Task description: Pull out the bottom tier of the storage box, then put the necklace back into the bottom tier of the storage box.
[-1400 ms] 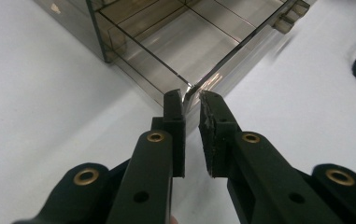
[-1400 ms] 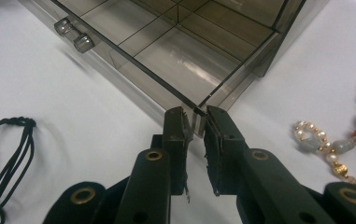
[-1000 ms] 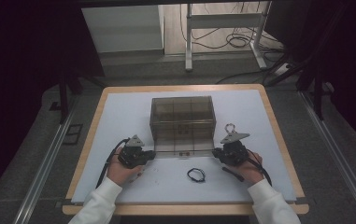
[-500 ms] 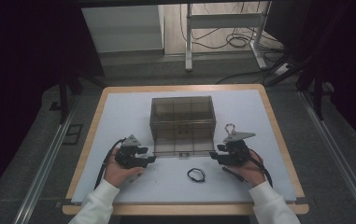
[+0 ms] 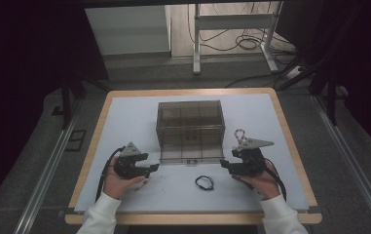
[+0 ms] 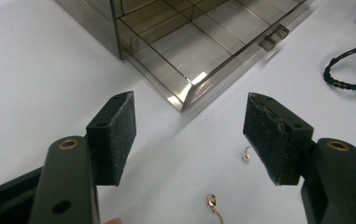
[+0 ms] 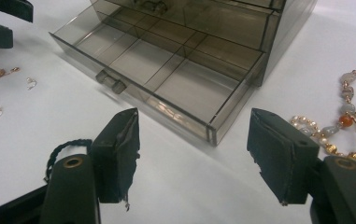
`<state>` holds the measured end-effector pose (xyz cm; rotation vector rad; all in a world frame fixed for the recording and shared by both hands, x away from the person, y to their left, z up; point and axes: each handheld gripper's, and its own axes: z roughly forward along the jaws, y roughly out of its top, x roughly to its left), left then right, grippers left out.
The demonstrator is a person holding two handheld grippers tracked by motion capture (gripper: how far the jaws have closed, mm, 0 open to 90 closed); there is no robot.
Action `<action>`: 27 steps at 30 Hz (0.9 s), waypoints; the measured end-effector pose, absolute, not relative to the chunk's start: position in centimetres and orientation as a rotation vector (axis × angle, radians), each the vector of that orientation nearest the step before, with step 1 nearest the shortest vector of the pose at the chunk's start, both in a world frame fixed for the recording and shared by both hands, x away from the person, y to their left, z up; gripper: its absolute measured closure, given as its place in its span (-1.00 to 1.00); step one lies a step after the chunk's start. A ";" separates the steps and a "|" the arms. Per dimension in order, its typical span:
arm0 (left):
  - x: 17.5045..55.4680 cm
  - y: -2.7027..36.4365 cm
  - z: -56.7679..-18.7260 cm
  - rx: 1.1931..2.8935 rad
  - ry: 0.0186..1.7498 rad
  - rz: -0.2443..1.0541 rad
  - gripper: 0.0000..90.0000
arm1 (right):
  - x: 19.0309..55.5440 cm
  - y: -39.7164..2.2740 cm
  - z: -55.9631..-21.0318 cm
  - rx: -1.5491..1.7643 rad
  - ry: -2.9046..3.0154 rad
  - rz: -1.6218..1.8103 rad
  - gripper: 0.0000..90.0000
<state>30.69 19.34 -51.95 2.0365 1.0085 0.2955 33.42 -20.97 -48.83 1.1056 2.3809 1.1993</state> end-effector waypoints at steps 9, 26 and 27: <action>29.2 20.1 -51.7 2.047 1.025 0.353 -0.25 | 31.7 -21.2 -49.1 1.104 2.383 1.242 -0.29; 28.4 21.1 -50.5 2.063 1.007 0.394 -0.28 | 30.2 -20.9 -49.7 1.097 2.381 1.238 -0.29; 28.3 21.1 -50.5 2.065 1.004 0.392 -0.28 | 30.2 -20.9 -49.8 1.098 2.381 1.237 -0.29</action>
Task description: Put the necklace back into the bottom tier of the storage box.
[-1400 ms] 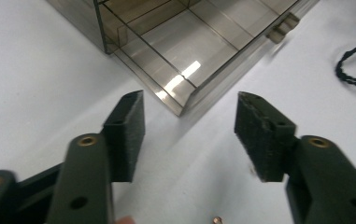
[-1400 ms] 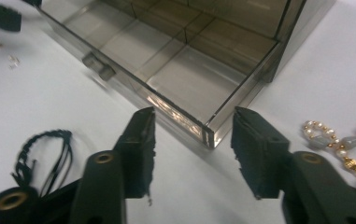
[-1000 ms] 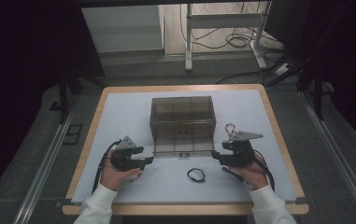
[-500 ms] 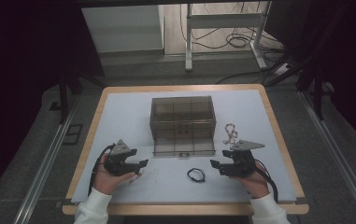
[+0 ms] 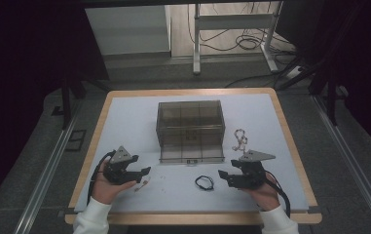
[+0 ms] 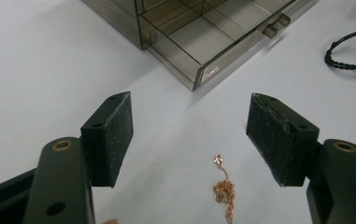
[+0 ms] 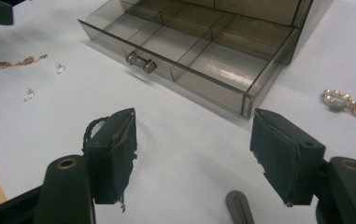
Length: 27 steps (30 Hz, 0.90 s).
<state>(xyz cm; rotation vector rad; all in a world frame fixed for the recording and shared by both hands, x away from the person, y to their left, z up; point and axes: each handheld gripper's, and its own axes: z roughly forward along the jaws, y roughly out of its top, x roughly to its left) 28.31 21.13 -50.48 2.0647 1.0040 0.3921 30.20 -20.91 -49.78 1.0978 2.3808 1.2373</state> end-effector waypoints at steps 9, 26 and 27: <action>27.4 22.3 -49.8 2.097 1.008 0.405 -0.27 | 29.9 -21.2 -49.9 1.109 2.378 1.232 -0.29; 25.8 23.4 -50.9 2.137 1.062 0.351 -0.14 | 30.0 -21.7 -50.2 1.124 2.363 1.211 -0.29; 25.8 23.4 -50.9 2.137 1.062 0.351 -0.13 | 30.0 -21.7 -50.2 1.124 2.364 1.211 -0.29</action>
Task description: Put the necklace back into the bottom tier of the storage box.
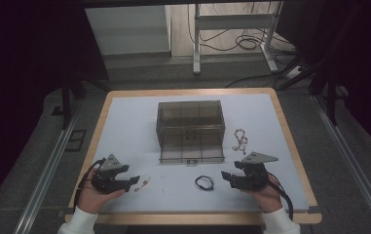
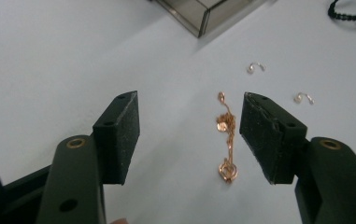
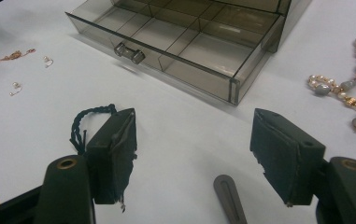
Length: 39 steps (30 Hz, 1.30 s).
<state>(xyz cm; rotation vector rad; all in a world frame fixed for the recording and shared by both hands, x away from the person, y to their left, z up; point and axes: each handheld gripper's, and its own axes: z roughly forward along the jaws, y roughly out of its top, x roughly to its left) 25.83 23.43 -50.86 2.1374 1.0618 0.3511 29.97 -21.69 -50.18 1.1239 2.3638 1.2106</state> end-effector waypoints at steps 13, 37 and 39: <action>24.7 23.7 -51.4 2.172 1.078 0.296 -0.03 | 30.1 -21.7 -50.5 1.136 2.363 1.195 -0.29; 24.3 22.2 -53.0 2.289 1.092 0.261 0.49 | 30.2 -21.9 -50.7 1.140 2.361 1.170 -0.30; 24.3 22.1 -53.0 2.293 1.086 0.269 0.54 | 30.1 -22.0 -50.7 1.140 2.355 1.171 -0.30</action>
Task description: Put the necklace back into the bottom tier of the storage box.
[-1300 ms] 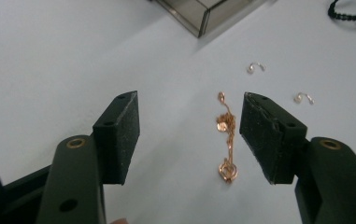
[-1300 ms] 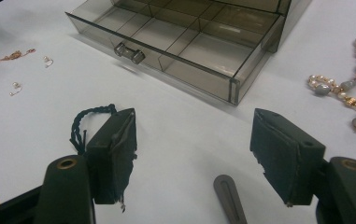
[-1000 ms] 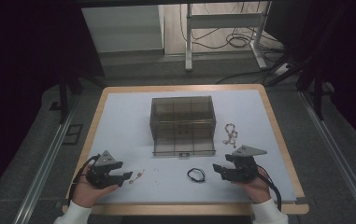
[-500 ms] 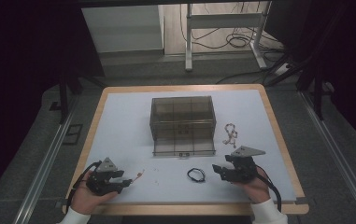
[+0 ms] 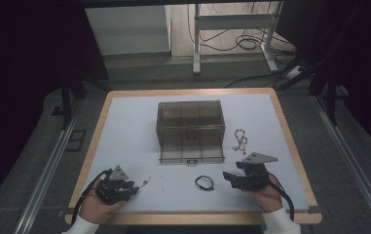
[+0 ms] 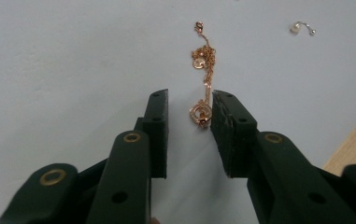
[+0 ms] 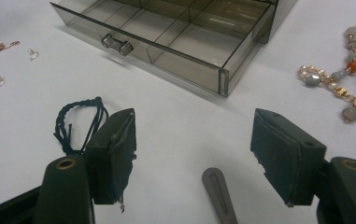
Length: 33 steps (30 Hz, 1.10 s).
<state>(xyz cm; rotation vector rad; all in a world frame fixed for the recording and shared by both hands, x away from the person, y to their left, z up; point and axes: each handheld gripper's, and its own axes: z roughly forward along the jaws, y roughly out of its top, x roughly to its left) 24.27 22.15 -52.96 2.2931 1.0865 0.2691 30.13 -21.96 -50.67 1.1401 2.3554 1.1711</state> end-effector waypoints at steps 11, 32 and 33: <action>24.0 21.7 -53.0 2.310 1.070 0.314 0.91 | 30.1 -22.0 -50.7 1.144 2.354 1.169 -0.30; 24.8 22.8 -52.1 2.267 1.057 0.247 0.98 | 30.2 -22.1 -50.8 1.147 2.347 1.168 -0.30; 24.8 22.8 -51.9 2.267 1.053 0.245 0.98 | 30.2 -22.1 -50.8 1.147 2.347 1.168 -0.30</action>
